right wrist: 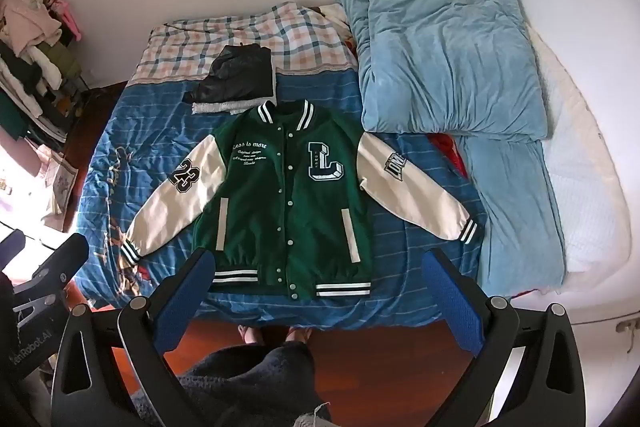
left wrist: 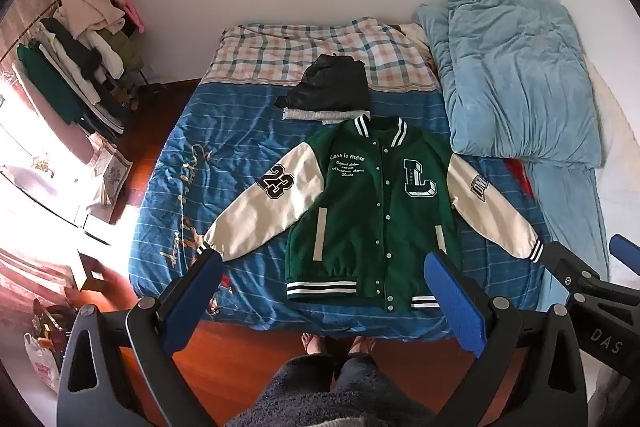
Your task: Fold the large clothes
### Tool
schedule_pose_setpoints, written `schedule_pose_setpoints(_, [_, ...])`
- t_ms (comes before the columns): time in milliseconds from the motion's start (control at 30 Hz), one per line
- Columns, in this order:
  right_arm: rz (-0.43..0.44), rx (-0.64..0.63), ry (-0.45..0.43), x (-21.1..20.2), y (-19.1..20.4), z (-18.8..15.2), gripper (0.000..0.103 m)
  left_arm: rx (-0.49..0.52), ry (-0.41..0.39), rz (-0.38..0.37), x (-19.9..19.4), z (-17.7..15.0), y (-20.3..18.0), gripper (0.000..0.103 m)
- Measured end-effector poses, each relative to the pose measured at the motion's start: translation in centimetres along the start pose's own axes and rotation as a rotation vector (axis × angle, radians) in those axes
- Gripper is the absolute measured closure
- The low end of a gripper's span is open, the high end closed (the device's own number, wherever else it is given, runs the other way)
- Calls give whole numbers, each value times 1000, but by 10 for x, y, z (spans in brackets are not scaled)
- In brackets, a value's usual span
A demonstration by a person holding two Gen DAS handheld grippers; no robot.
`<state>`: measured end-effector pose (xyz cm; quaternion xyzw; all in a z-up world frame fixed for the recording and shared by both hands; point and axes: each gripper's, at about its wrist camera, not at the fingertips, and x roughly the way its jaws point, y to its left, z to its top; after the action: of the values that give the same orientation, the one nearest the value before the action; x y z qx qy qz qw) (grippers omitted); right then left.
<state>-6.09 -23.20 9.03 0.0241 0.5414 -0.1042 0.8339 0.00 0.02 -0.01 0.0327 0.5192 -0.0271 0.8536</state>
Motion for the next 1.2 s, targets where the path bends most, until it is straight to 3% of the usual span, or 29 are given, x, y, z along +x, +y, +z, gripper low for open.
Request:
schedule_pose_setpoints(767, [-10,-2,-2,-1,1,8,0,-2,-3,5,0,1,-2,0])
schedule_pose_setpoints(1133, [-12,0,-2,3,1,11,0,4,-3,6,-2,34,-9,0])
schedule_pose_setpoints(1200, [-13,-2,-3,3,1,11,0,-5,-4,4,-3,18,-4,0])
